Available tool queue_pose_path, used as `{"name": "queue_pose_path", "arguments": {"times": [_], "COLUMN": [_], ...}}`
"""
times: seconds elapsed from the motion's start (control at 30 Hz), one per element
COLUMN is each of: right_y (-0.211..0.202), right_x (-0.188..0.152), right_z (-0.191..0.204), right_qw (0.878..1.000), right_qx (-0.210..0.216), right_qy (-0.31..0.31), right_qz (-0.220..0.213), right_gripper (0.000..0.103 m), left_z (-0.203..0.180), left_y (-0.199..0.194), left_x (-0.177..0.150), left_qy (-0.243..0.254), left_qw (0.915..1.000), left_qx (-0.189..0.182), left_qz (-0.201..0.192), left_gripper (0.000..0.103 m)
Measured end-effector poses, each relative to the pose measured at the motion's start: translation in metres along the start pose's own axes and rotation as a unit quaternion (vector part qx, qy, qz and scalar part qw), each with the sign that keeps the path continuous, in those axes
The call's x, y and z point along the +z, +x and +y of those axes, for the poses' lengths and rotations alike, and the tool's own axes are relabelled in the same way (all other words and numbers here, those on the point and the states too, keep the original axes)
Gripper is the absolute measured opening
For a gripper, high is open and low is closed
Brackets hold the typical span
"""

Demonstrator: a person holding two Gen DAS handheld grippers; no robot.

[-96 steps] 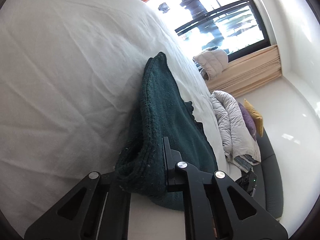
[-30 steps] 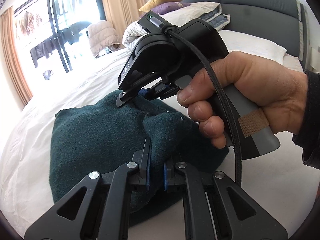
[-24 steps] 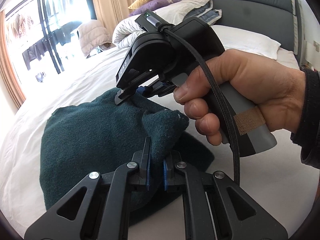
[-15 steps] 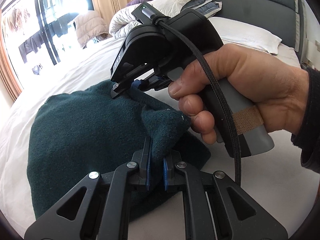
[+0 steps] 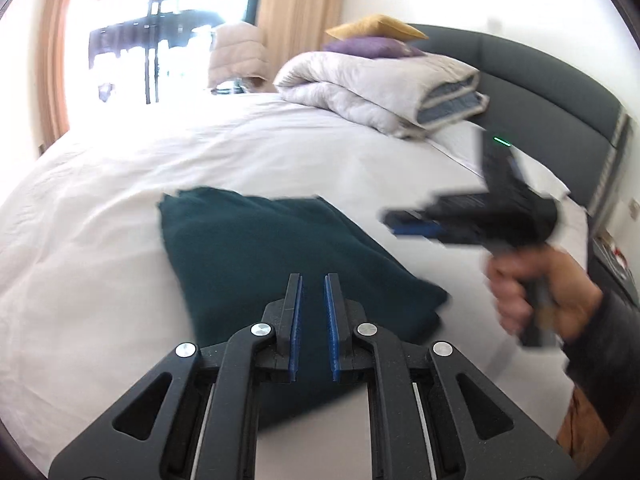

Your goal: Fold small clothes

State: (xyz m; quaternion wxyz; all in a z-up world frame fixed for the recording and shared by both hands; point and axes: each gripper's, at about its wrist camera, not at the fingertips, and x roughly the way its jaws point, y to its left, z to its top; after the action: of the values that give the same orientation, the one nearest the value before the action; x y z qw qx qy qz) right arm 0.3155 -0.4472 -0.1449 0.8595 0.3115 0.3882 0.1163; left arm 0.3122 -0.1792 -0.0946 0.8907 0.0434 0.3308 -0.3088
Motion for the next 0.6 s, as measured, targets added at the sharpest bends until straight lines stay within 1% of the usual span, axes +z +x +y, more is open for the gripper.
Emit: {"name": "queue_pose_path", "arguments": {"times": [0.07, 0.13, 0.2, 0.23, 0.3, 0.37, 0.43, 0.53, 0.6], "right_y": [0.007, 0.018, 0.028, 0.031, 0.031, 0.026, 0.022, 0.014, 0.008], "right_x": [-0.011, -0.022, -0.035, -0.04, -0.05, -0.057, -0.064, -0.077, -0.087], "right_z": [0.014, 0.021, 0.017, 0.012, 0.007, 0.005, 0.002, -0.003, -0.008], "right_qw": [0.999, 0.999, 0.998, 0.998, 0.998, 0.998, 0.998, 0.999, 0.999], "right_qx": [0.016, 0.015, 0.007, 0.009, 0.013, 0.013, 0.008, 0.005, 0.01], "right_qy": [-0.02, -0.031, -0.024, -0.016, -0.005, 0.0, -0.001, 0.002, 0.01], "right_qz": [0.02, 0.041, 0.058, 0.062, 0.061, 0.057, 0.056, 0.052, 0.048], "right_gripper": [0.033, 0.033, 0.033, 0.032, 0.024, 0.024, 0.024, 0.022, 0.02], "left_z": [0.017, 0.027, 0.034, 0.037, 0.038, 0.036, 0.037, 0.036, 0.037], "left_y": [0.019, 0.038, 0.059, 0.064, 0.065, 0.067, 0.071, 0.072, 0.069], "left_x": [0.012, 0.011, -0.001, -0.012, -0.027, -0.037, -0.048, -0.073, -0.074], "left_qy": [-0.011, -0.001, 0.012, 0.015, 0.027, 0.045, 0.054, 0.047, 0.039], "left_qw": [0.9997, 0.9987, 0.9957, 0.9946, 0.9936, 0.9918, 0.9898, 0.9899, 0.9901], "left_qx": [0.003, 0.018, 0.033, 0.039, 0.047, 0.057, 0.058, 0.049, 0.044], "left_qz": [0.022, 0.048, 0.085, 0.095, 0.099, 0.106, 0.118, 0.124, 0.128], "left_gripper": [0.01, 0.01, 0.01, 0.01, 0.01, 0.01, 0.01, 0.01, 0.01]}}
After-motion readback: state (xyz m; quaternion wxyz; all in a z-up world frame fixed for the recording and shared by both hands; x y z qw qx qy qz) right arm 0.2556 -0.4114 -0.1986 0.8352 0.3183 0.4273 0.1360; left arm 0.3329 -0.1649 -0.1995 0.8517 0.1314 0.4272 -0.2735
